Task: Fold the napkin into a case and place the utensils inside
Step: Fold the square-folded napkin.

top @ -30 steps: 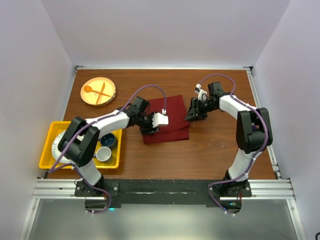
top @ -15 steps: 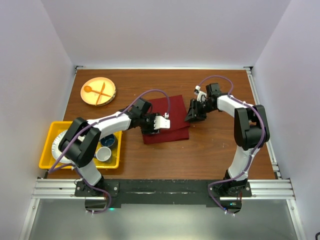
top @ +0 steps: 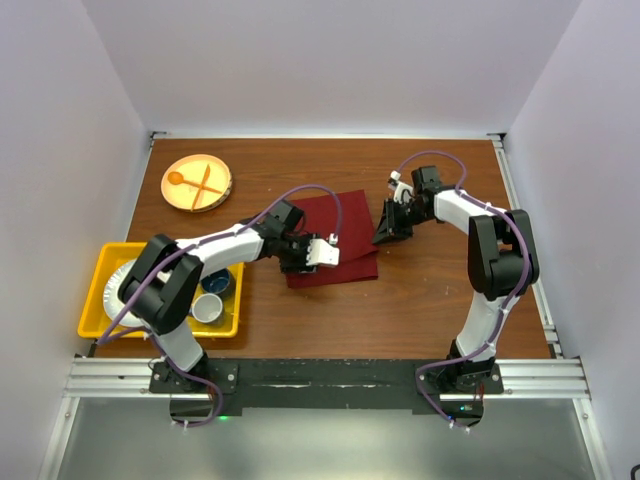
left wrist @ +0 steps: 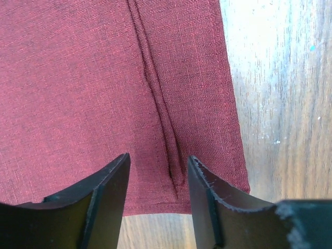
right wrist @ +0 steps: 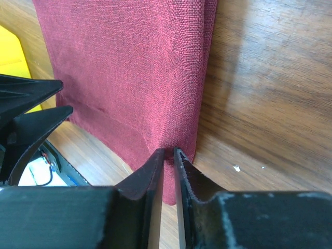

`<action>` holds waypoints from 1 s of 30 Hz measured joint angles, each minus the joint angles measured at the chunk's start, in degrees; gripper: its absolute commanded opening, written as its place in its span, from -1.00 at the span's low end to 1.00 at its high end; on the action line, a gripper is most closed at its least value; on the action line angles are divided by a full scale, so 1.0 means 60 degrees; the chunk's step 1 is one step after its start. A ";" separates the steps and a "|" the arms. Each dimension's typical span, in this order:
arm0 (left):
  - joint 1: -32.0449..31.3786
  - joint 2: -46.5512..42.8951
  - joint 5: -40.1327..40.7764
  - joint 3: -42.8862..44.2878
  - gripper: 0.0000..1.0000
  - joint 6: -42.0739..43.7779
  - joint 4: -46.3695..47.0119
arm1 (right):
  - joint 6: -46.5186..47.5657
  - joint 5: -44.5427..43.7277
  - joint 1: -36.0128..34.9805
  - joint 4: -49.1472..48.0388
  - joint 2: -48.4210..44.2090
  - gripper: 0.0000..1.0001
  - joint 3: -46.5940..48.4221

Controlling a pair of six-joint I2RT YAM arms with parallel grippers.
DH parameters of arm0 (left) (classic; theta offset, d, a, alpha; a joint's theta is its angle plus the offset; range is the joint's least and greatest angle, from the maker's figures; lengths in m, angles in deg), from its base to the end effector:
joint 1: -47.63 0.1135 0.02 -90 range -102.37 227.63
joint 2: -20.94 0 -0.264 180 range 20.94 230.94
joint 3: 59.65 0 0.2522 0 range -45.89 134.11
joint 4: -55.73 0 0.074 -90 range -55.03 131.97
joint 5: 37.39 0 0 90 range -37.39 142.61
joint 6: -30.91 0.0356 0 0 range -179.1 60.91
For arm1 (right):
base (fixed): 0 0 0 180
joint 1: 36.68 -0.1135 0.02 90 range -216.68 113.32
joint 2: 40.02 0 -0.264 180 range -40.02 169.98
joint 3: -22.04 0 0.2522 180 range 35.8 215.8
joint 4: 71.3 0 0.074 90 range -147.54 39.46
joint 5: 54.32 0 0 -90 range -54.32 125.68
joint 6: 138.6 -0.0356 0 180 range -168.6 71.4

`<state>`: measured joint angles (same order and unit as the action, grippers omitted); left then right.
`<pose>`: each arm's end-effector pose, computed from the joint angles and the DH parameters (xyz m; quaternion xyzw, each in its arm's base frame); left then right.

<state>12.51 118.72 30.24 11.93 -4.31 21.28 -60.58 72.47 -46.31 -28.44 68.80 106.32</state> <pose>0.2658 -0.2035 0.1705 0.7052 0.6369 -0.1425 0.2769 0.3651 0.0836 0.1640 -0.0427 0.9316 0.3388 0.1246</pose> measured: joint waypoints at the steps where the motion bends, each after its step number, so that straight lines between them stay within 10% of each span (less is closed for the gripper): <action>1: -0.0011 0.0025 0.0004 0.0000 -0.07 0.0015 0.0004 | 0.0007 0.0000 -0.0004 0.0015 0.0000 -0.76 0.0007; 18: -0.0047 0.0328 0.0313 0.0004 -0.98 0.0124 0.0015 | 0.0171 0.0058 -0.0004 0.0423 0.0255 -1.00 0.0375; 30: -0.0044 -0.0423 0.0532 0.0047 -1.00 0.0262 -0.0557 | 0.0208 0.0816 -0.0004 0.1056 0.0229 -1.00 0.0678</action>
<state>12.25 116.18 33.43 12.22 -2.74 17.94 -59.34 77.37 -46.33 -22.10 70.17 110.38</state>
